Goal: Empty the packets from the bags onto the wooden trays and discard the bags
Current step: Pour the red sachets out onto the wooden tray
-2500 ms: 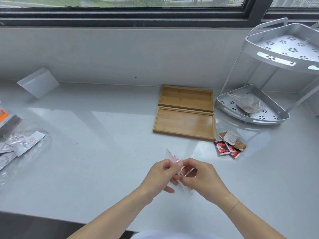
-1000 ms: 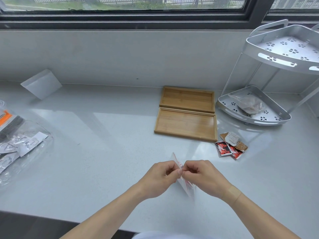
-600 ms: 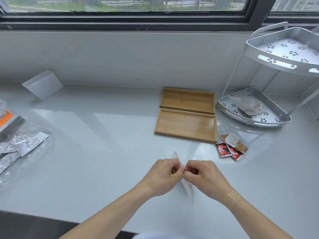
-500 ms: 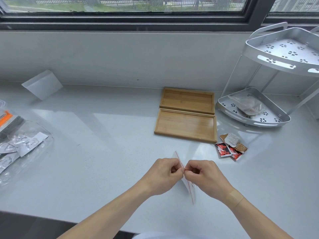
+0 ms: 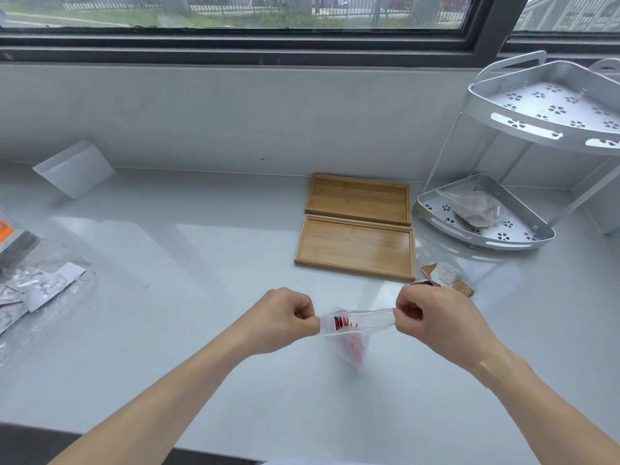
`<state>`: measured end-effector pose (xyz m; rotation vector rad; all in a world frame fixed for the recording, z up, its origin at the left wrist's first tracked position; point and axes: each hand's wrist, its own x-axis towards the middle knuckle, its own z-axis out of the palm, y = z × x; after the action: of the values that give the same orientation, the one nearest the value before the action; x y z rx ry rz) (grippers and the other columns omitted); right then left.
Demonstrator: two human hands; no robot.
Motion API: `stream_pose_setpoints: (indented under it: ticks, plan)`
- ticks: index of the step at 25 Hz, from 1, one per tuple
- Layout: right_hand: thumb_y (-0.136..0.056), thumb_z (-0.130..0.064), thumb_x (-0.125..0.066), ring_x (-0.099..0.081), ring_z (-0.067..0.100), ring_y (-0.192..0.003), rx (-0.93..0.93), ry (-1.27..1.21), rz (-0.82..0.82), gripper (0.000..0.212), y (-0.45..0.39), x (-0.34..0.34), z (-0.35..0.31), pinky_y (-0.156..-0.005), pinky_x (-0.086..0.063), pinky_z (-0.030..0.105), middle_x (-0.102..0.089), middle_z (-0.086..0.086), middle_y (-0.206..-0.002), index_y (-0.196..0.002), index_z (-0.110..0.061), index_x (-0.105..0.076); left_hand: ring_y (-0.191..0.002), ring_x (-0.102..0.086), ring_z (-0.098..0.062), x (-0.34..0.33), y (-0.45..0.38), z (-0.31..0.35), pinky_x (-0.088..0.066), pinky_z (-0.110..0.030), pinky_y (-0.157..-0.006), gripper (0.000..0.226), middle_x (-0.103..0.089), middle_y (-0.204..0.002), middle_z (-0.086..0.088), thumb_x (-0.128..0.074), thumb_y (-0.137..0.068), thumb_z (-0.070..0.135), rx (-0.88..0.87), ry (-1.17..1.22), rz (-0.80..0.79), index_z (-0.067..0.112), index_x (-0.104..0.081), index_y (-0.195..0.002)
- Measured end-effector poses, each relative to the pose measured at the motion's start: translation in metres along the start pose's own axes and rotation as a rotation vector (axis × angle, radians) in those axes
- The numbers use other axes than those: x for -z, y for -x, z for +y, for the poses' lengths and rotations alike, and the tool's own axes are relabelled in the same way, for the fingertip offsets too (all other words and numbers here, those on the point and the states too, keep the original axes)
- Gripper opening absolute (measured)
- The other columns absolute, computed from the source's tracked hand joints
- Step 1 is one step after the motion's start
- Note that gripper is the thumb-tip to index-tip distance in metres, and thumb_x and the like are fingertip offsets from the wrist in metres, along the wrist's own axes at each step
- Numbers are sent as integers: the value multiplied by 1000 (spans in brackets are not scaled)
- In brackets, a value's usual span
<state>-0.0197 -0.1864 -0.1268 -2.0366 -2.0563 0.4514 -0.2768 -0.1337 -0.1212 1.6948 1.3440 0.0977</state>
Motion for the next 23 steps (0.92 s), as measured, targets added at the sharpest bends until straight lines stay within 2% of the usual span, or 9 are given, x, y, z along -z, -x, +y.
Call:
stream_pose_setpoints:
  ticks: [3,5,6,9,12,14,17,20,23]
  plan:
    - [-85,-35,-62,-57,10,-75,5,97,74,8,-2,8,-3,-59,-50,31,-60,-16,-73,-81,-29,-58,-52,-49,-10,6,-7,13,-41,-24,-56,22,-55,-53,8,-62,-80,21,34,167,-26,19,-60,-59]
    - [-83,-37,-66,-59,8,-83,102,-1,228,9,-3,8,-17,-63,-51,30,-63,-19,-83,-90,-32,-63,-50,-48,-10,7,-13,23,-40,-20,-54,21,-55,-50,8,-61,-82,19,26,247,-23,16,-61,-61]
    - [-83,-42,-65,-58,7,-83,165,-79,245,15,-4,7,-27,-66,-49,27,-65,-18,-85,-93,-31,-65,-49,-47,-10,6,-15,28,-39,-17,-52,21,-55,-48,10,-61,-83,18,20,276,-16,14,-61,-63]
    - [-80,-56,-61,-60,7,-81,262,-147,123,30,-15,-2,-57,-69,-45,23,-69,-16,-84,-93,-30,-70,-47,-44,-9,8,-19,35,-35,-11,-45,23,-53,-47,9,-60,-84,15,-2,355,20,12,-59,-61]
    - [-79,-36,-70,-65,14,-73,278,-111,175,10,-34,-12,-72,-58,-43,25,-70,-12,-77,-82,-26,-71,-50,-45,-12,14,-22,26,-35,-20,-49,27,-54,-54,2,-58,-88,14,-26,494,100,14,-59,-60]
    - [-80,-29,-70,-64,15,-71,243,-138,210,5,-47,-9,-79,-56,-42,25,-70,-11,-77,-78,-25,-68,-55,-48,-16,11,-30,10,-35,-25,-50,22,-57,-62,-2,-56,-90,14,5,639,252,11,-63,-69]
    - [-83,-25,-67,-65,13,-74,219,-171,246,6,-62,0,-87,-59,-40,23,-72,-13,-83,-78,-23,-69,-67,-55,-18,-11,-48,-27,-41,-28,-54,18,-65,-86,-5,-54,-91,24,234,746,408,9,-64,-92]
    - [-84,-26,-66,-65,11,-77,189,-244,269,5,-74,12,-85,-64,-44,24,-72,-15,-84,-80,-25,-69,-82,-61,-22,-40,-62,-52,-49,-33,-62,28,-68,-112,-9,-50,-96,32,420,855,234,13,-61,-114]
    - [-83,-28,-68,-64,13,-74,148,-304,284,4,-81,21,-77,-68,-51,32,-71,-12,-78,-81,-25,-70,-91,-65,-21,-53,-73,-51,-50,-35,-72,29,-73,-114,-5,-49,-99,31,362,1010,38,14,-66,-116]
